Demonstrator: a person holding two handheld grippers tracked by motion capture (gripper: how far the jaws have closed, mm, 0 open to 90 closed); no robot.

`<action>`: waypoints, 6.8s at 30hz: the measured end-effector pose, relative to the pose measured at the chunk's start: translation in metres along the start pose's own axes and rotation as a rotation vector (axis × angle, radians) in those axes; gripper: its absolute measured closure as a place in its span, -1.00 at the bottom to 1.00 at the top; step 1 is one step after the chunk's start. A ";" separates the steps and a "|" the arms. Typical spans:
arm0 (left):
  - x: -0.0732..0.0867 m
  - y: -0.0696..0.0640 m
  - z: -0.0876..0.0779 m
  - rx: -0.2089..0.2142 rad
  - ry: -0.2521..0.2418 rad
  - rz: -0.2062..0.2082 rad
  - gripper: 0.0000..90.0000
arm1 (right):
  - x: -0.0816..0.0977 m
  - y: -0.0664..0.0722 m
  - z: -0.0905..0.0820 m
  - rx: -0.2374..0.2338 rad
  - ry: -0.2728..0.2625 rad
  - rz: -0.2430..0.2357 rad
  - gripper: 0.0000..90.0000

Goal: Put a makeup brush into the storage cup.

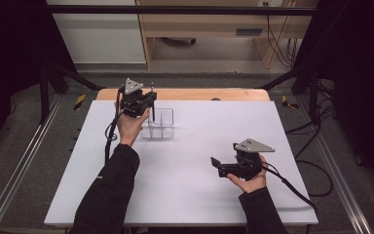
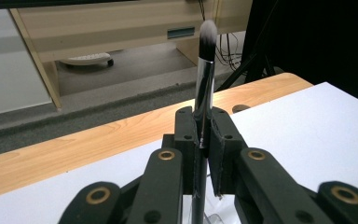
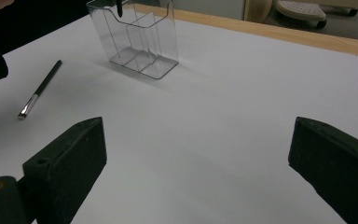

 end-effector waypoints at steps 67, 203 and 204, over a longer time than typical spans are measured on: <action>0.049 -0.002 0.020 -0.013 0.106 0.007 0.82 | 0.000 0.002 0.001 -0.004 0.006 -0.007 -0.89; 0.184 0.025 -0.065 -0.124 0.381 -0.047 -0.37 | 0.002 0.003 0.000 0.006 0.022 -0.018 -0.88; 0.185 0.025 -0.065 -0.124 0.383 -0.048 -0.35 | 0.002 0.003 0.000 0.006 0.021 -0.017 -0.88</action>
Point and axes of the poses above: each handheld gripper's, and its own axes: z roughly forward along the jaws, x roughly out of its underside, y roughly to its left, the point moved 2 cm from there along z, roughly forward along the jaws, and after that the axes turned 9 degrees about y, right-handed, at the moved point
